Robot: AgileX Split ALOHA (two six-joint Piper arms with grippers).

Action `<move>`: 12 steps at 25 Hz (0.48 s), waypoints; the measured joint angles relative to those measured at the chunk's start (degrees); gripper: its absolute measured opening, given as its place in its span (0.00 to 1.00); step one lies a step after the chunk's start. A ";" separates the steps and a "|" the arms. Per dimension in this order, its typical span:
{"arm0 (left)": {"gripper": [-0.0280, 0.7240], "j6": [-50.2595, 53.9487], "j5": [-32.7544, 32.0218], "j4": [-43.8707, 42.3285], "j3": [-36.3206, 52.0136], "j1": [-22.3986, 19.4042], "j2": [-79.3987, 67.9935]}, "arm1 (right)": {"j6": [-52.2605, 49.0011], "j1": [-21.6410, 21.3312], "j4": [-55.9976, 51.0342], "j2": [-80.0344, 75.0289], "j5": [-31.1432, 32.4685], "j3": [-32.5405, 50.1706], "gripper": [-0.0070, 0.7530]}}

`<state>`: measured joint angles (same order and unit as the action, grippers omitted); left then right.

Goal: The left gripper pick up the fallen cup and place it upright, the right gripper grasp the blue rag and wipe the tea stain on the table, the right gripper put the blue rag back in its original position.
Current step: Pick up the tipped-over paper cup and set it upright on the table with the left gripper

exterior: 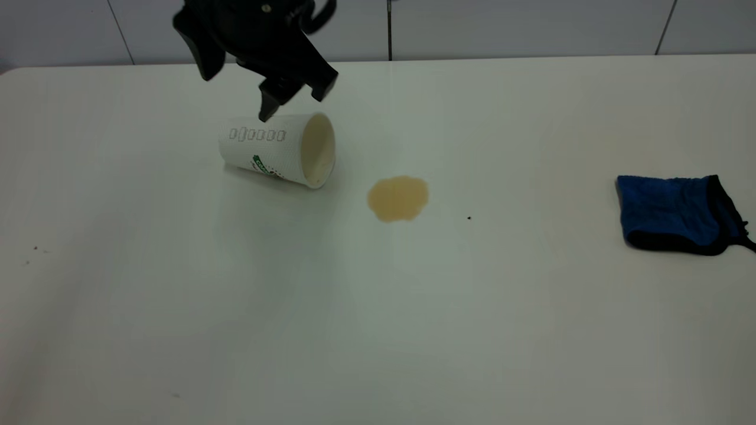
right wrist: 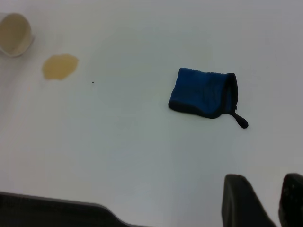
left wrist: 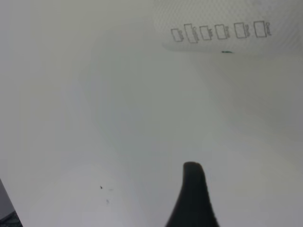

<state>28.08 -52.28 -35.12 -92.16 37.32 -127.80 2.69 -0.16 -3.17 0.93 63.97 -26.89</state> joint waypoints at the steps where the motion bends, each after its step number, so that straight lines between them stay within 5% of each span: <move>1: 0.89 0.00 0.00 -0.24 -1.44 0.00 -1.79 | 0.00 0.00 0.00 0.00 0.00 0.00 0.32; 12: 0.88 0.00 0.47 -4.61 -17.08 0.00 -18.14 | 0.00 0.00 0.00 0.00 0.00 0.00 0.32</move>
<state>28.08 -51.82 -39.73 -109.24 37.32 -145.94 2.69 -0.16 -3.17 0.93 63.97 -26.89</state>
